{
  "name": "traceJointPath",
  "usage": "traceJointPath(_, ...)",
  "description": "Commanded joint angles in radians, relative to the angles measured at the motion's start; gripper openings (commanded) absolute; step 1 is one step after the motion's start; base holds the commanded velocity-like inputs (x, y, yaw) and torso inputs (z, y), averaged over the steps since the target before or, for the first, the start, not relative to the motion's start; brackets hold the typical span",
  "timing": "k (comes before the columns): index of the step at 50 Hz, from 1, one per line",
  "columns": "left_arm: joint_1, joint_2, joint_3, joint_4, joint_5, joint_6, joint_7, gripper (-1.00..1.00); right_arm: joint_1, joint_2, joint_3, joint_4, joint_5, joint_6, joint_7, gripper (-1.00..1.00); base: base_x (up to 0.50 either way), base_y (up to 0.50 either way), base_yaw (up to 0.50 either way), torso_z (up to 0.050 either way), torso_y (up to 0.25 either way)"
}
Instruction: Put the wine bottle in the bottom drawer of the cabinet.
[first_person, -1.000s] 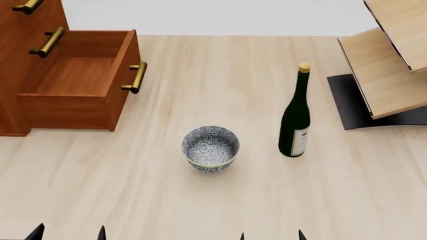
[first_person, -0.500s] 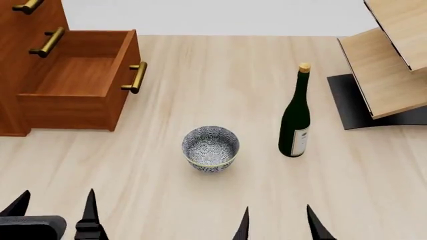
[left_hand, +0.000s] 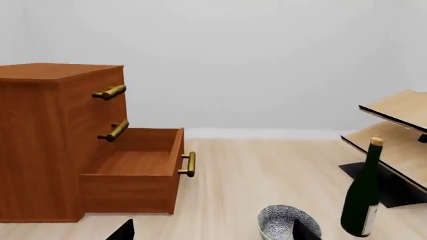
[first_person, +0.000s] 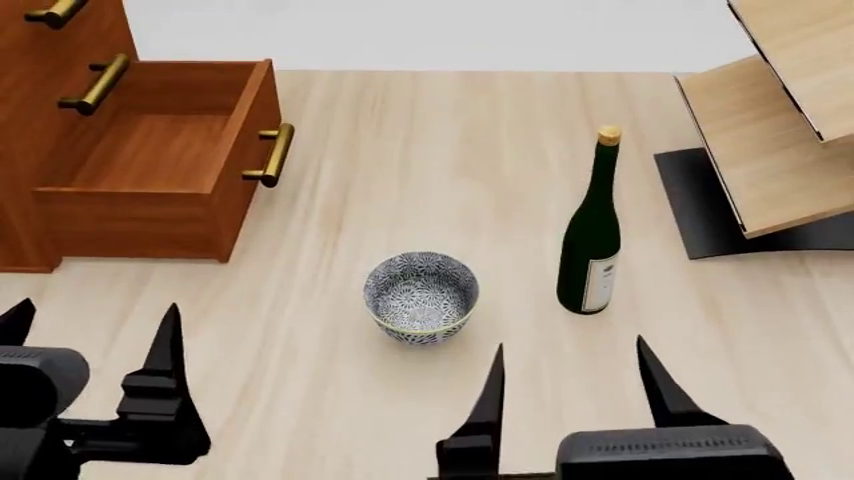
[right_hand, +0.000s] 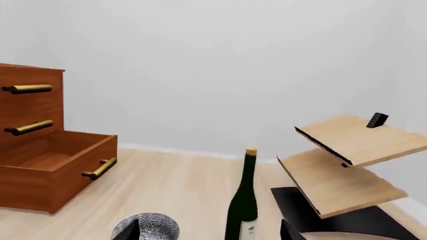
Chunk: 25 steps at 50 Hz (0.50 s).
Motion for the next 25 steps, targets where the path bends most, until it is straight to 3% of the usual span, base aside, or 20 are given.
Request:
traceJointPath(1,-0.107,0.021,-0.109,0.180,-0.127,-0.270,-0.046,1.00,0.028,0.028,-0.002,-0.152,0.005,0.134,0.016,1.00,0.00,0.00,0.00,0.000,0.000)
traceJointPath(3,-0.115,0.034,-0.175,0.195,-0.213,-0.271,-0.066,1.00,0.028,0.033,-0.001,-0.170,0.005,0.145,0.018,1.00,0.00,0.00,0.00,0.000,0.000)
traceJointPath(7,-0.160,-0.081,-0.199,0.195,-0.548,-0.252,-0.339,1.00,0.048,0.043,-0.025,-0.213,-0.020,0.187,0.035,1.00,0.00,0.00,0.00,0.000,0.000)
traceJointPath(10,-0.187,-0.130,-0.203,0.194,-0.684,-0.227,-0.456,1.00,0.057,0.043,-0.032,-0.230,-0.021,0.203,0.037,1.00,0.00,0.00,0.00,0.000,0.000)
traceJointPath(16,-0.187,-0.204,-0.132,0.187,-0.690,-0.138,-0.521,1.00,0.061,0.046,-0.040,-0.252,-0.022,0.219,0.043,1.00,0.00,0.00,0.00,0.000,0.000)
traceJointPath(25,-0.207,-0.260,-0.163,0.187,-0.802,-0.123,-0.613,1.00,0.079,0.049,-0.043,-0.292,-0.018,0.257,0.049,1.00,0.00,0.00,0.00,0.000,0.000)
